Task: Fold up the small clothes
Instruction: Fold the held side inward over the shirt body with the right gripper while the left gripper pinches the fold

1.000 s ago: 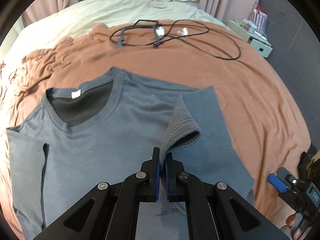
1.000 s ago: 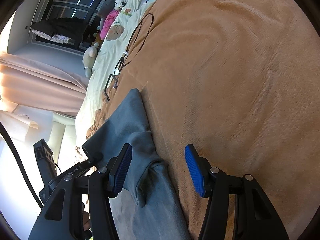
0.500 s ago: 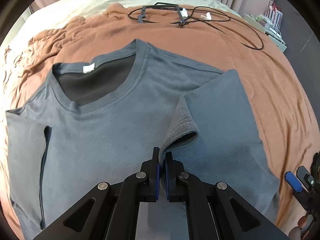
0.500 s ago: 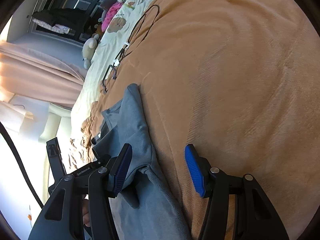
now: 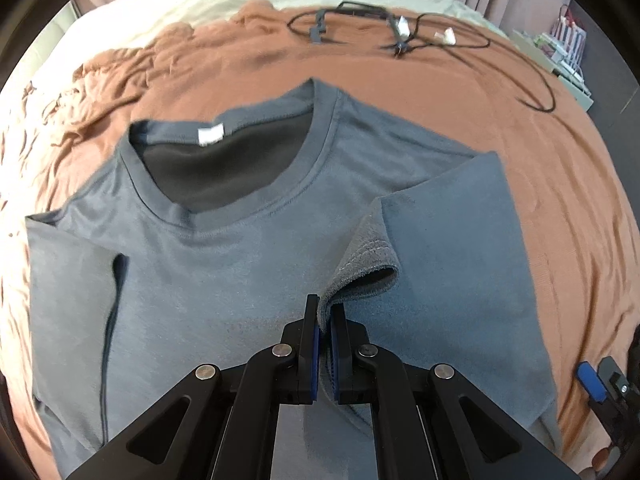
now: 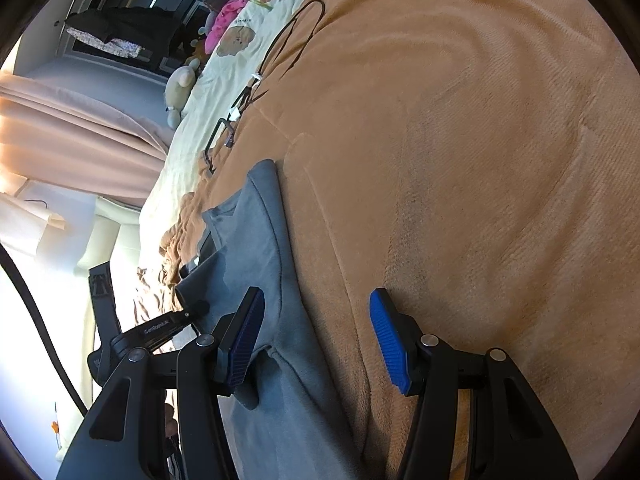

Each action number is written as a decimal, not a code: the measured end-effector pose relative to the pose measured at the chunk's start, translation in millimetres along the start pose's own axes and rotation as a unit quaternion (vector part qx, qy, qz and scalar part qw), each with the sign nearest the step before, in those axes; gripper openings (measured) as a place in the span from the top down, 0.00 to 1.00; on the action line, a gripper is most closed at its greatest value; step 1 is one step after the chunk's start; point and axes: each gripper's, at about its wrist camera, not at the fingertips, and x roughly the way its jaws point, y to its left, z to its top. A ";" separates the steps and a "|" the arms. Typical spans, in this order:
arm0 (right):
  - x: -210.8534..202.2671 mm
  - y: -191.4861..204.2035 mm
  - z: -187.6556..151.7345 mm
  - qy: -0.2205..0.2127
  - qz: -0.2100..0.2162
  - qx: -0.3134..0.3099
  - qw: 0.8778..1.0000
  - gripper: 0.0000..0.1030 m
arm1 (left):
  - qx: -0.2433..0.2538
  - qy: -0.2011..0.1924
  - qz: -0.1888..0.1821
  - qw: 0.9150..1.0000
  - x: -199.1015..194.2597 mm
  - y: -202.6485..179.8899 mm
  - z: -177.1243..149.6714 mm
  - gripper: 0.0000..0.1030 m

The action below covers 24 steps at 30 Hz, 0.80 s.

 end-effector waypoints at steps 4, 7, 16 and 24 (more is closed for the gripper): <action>1.3 4.7 -2.2 0.002 -0.002 -0.008 1.000 0.48 | 0.019 -0.012 0.000 1.000 6.9 -6.7 2.6 0.96; 2.4 8.8 -2.5 0.003 -0.003 -0.018 1.000 0.48 | 0.023 -0.015 0.009 1.000 10.3 -8.7 8.5 0.96; 15.6 25.8 -7.1 0.020 -0.012 -0.051 0.998 0.48 | 0.034 -0.004 0.003 0.999 7.0 -2.3 8.0 0.79; 4.3 38.8 -11.2 0.031 0.004 -0.069 0.997 0.48 | 0.006 -0.005 -0.013 1.000 -10.5 17.5 -9.7 0.73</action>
